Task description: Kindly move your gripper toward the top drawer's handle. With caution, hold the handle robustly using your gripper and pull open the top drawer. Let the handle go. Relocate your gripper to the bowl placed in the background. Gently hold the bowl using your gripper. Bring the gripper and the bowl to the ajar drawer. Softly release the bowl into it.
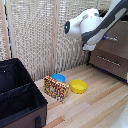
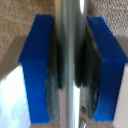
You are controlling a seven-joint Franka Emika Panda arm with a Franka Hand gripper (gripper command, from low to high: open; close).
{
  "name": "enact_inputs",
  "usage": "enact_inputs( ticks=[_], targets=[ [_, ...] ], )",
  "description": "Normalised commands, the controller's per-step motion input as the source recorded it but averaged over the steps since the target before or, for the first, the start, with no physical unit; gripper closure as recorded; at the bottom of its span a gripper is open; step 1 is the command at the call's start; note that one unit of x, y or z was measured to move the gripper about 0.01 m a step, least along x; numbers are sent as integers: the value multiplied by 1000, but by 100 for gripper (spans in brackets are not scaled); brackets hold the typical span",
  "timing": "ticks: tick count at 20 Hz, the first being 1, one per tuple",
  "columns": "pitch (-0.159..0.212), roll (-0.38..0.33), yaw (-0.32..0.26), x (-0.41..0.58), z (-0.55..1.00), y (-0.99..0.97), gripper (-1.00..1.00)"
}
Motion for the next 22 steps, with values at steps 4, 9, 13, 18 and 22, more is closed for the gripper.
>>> enact_inputs(
  ticks=[4,9,13,18,22],
  targets=[
    [65,-29,-3,263,13,355,-100],
    [65,-19,14,174,-36,255,-100],
    [0,-36,-6,229,-15,519,-100],
    [14,-22,44,180,-49,680,-100],
    [-99,84,2,61,0,659,-100]
  ],
)
